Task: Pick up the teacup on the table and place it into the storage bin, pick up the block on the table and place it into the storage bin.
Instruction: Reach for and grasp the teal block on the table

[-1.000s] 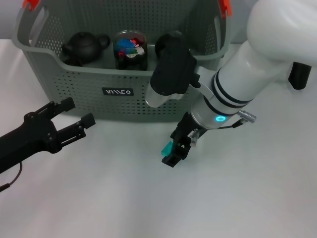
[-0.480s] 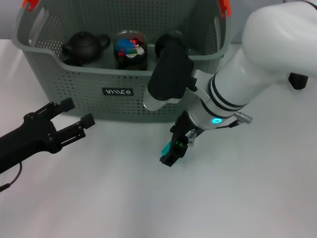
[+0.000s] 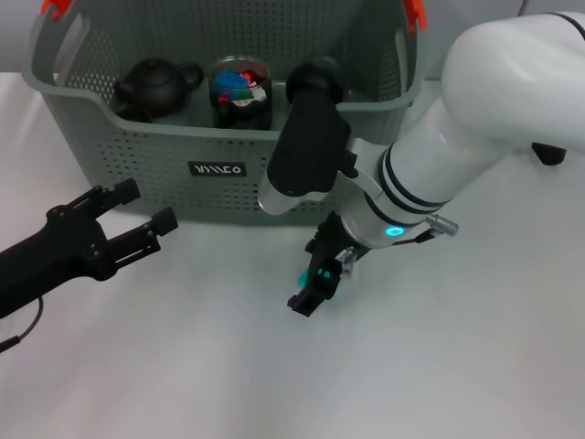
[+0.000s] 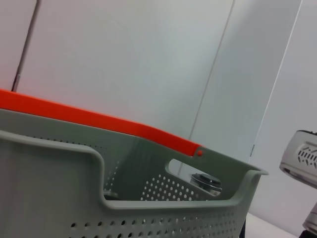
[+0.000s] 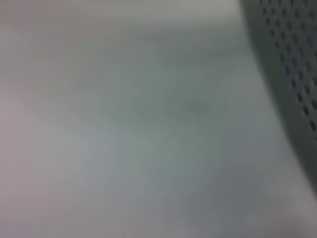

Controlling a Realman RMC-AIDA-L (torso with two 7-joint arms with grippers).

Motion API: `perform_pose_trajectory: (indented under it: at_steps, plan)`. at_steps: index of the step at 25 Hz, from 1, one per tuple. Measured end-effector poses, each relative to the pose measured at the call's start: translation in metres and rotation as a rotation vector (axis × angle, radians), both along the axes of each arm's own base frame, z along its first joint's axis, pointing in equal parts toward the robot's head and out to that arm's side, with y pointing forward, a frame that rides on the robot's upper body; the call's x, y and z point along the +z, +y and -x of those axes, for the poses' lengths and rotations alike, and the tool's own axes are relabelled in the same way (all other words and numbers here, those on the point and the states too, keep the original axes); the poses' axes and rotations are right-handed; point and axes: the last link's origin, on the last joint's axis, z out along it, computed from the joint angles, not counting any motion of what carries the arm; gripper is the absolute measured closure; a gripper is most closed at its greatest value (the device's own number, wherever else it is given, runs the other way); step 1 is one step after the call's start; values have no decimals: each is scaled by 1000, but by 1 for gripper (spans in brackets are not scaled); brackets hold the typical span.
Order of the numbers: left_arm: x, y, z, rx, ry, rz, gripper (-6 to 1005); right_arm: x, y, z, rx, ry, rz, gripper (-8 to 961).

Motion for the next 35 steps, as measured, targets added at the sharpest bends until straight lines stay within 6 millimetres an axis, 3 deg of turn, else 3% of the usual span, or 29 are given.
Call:
perform_pose_trajectory:
  at_steps: [28, 33, 35]
  plan:
    - [1, 0, -1, -5, -4, -3, 169, 2, -7, -7, -70, -15, 45, 62]
    - [0, 1, -2, -6, -4, -3, 169, 3, -7, -7, -72, -19, 44, 242]
    - [0, 1, -2, -7, -4, -3, 169, 3, -7, -8, -69, -26, 47, 252]
